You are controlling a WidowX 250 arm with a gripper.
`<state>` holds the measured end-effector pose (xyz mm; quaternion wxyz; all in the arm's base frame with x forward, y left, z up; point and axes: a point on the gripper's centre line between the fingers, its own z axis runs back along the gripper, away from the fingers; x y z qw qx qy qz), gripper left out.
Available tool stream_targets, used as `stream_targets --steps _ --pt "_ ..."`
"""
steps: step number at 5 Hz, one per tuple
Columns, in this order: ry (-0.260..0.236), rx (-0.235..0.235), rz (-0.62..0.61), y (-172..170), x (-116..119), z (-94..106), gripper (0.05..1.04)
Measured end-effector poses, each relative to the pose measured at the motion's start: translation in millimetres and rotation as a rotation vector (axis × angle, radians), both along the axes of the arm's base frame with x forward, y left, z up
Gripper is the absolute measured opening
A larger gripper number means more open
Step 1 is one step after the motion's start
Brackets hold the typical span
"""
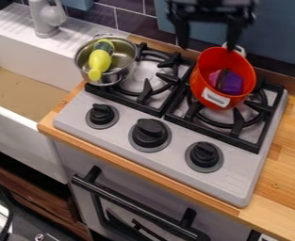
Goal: Take out the muffin out of the red pot
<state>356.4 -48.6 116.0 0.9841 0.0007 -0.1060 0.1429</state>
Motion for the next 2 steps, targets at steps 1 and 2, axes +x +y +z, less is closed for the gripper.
stream_targets --steps 1,2 --pt "0.013 0.047 -0.013 -14.4 3.3 -10.7 1.001" --pt "0.002 0.068 -0.025 -22.6 4.2 -13.4 1.001"
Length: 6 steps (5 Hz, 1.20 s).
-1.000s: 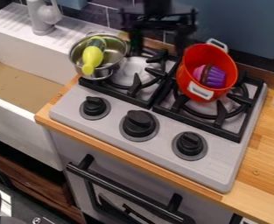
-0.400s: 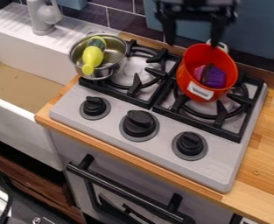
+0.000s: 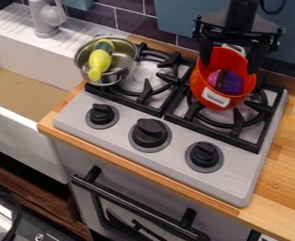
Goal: Take out the muffin out of the red pot
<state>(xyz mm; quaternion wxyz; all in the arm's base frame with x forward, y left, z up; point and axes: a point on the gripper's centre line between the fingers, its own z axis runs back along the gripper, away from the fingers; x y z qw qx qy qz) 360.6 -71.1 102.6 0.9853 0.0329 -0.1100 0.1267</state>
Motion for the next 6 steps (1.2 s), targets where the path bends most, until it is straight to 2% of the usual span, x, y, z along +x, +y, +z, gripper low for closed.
stream_targets --steps 1,3,6 --pt "-0.005 0.014 0.006 -2.5 0.6 -3.1 1.001" --pt "0.017 0.053 0.017 -2.7 0.9 -16.3 1.001" --pt "0.006 0.083 -0.002 -5.9 -0.9 -20.0 1.001"
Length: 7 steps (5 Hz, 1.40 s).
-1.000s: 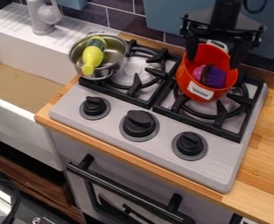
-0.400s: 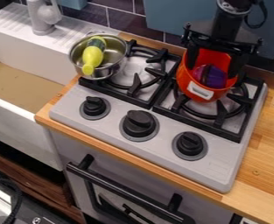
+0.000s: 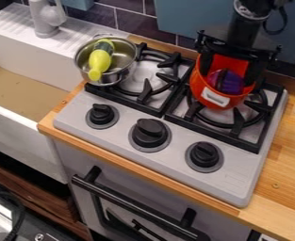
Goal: Take out the muffin out of the red pot
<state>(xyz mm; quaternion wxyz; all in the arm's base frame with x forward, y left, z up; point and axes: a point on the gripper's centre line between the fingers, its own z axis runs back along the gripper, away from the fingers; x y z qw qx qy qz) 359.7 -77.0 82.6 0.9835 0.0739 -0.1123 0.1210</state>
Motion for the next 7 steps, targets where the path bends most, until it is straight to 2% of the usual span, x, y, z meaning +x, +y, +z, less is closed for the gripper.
stream_targets --steps 2,3,4,6,7 --pt "0.014 0.051 0.012 -4.0 0.4 -15.5 1.000" --pt "0.009 0.053 0.024 -3.9 0.7 -15.3 0.954" --pt "0.013 0.044 0.027 -3.8 0.7 -15.4 0.868" --pt "0.024 0.012 0.057 7.3 4.1 -14.7 0.868" --pt "0.024 -0.025 0.080 13.1 7.0 -3.1 0.868"
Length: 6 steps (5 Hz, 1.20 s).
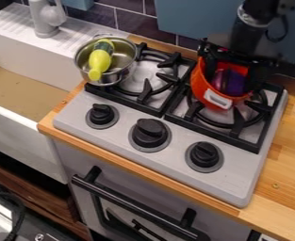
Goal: Take out the muffin out of the red pot
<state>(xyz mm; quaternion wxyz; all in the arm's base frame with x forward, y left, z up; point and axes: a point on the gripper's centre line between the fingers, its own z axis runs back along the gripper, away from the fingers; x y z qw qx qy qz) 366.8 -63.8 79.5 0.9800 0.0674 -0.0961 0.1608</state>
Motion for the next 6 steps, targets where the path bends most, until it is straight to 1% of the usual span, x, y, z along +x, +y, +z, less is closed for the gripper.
stream_targets --steps 2,3,4,5,6 --pt "-0.009 -0.082 0.021 16.0 5.7 30.2 0.868" --pt "-0.006 -0.131 0.010 25.7 3.3 48.2 0.868" --pt "-0.032 -0.187 0.012 37.8 0.2 66.2 0.868" --pt "-0.028 -0.248 0.007 56.4 -5.3 76.3 0.868" --pt "-0.019 -0.275 0.017 75.2 -8.8 77.9 0.868"
